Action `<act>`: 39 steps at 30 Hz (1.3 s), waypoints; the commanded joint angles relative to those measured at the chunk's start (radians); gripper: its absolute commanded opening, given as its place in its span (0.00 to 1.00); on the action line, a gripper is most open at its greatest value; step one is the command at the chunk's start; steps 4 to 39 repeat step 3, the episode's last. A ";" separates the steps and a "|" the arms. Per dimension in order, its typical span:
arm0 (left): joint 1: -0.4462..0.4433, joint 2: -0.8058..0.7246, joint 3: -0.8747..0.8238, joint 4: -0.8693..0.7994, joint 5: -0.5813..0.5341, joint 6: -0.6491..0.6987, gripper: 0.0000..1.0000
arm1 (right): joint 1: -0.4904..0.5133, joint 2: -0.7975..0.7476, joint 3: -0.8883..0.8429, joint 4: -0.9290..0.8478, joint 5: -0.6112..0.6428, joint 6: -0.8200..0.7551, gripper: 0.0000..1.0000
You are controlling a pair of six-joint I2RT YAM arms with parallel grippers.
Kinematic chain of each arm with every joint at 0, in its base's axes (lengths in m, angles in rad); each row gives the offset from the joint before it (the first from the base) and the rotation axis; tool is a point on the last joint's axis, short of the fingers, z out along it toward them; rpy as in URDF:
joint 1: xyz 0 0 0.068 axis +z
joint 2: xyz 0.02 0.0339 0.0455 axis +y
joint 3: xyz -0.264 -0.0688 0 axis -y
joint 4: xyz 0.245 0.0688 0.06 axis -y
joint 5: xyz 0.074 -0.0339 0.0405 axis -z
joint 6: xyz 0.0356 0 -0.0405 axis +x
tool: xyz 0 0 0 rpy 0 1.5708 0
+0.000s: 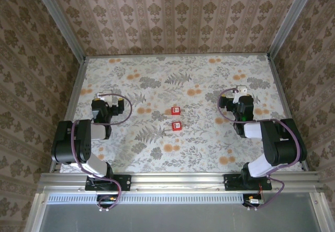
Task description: Unlock with the key
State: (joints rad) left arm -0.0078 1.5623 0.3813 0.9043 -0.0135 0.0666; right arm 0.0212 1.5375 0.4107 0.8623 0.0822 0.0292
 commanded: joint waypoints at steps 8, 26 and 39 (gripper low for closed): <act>-0.004 -0.009 0.021 -0.010 0.014 -0.004 1.00 | 0.002 -0.007 -0.003 -0.009 0.016 0.003 1.00; -0.004 -0.009 0.021 -0.010 0.014 -0.004 1.00 | 0.002 -0.007 -0.003 -0.009 0.016 0.003 1.00; -0.004 -0.009 0.021 -0.010 0.014 -0.004 1.00 | 0.002 -0.007 -0.003 -0.009 0.016 0.003 1.00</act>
